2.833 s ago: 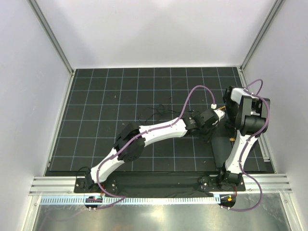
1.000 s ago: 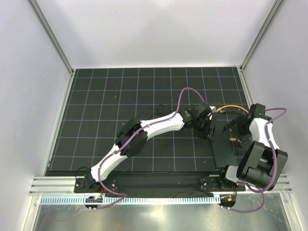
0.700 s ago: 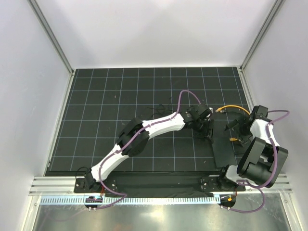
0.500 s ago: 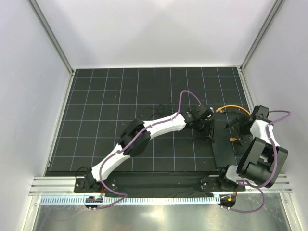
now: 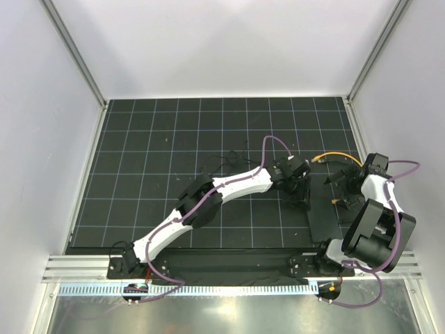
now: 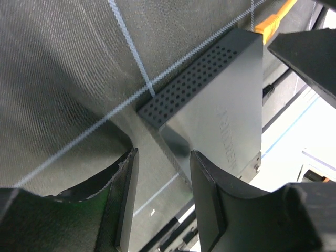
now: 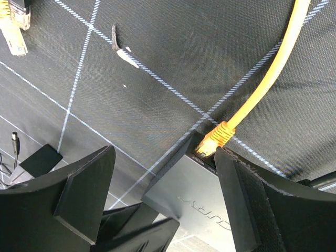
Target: Pull the plug from the switch port
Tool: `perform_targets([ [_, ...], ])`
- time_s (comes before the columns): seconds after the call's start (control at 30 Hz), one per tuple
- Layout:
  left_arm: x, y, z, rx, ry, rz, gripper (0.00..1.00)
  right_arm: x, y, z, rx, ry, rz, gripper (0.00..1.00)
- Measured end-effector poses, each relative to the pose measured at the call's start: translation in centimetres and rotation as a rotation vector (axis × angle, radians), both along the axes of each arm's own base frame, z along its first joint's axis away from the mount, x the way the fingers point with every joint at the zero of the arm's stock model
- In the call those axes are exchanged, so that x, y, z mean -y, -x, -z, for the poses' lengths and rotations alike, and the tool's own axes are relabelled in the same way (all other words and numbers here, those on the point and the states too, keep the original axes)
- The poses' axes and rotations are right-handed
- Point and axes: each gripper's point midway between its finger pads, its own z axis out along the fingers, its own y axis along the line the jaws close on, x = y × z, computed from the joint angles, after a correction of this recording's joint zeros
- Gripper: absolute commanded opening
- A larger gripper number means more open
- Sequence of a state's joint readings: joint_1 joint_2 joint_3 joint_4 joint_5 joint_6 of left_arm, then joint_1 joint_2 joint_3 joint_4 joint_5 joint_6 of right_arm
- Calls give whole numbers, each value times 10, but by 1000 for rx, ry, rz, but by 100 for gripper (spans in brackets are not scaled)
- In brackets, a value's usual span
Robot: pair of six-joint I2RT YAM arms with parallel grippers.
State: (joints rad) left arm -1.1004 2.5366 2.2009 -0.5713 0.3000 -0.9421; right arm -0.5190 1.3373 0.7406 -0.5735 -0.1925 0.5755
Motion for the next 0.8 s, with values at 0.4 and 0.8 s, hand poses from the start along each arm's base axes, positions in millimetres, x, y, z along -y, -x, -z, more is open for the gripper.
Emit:
perform_targets([
  [0.4, 9, 0, 3, 3, 44, 31, 44, -5, 14, 14, -42, 6, -40, 80],
  [0.8, 7, -16, 2, -2, 75, 37, 42, -18, -2, 18, 51, -78, -45, 76],
])
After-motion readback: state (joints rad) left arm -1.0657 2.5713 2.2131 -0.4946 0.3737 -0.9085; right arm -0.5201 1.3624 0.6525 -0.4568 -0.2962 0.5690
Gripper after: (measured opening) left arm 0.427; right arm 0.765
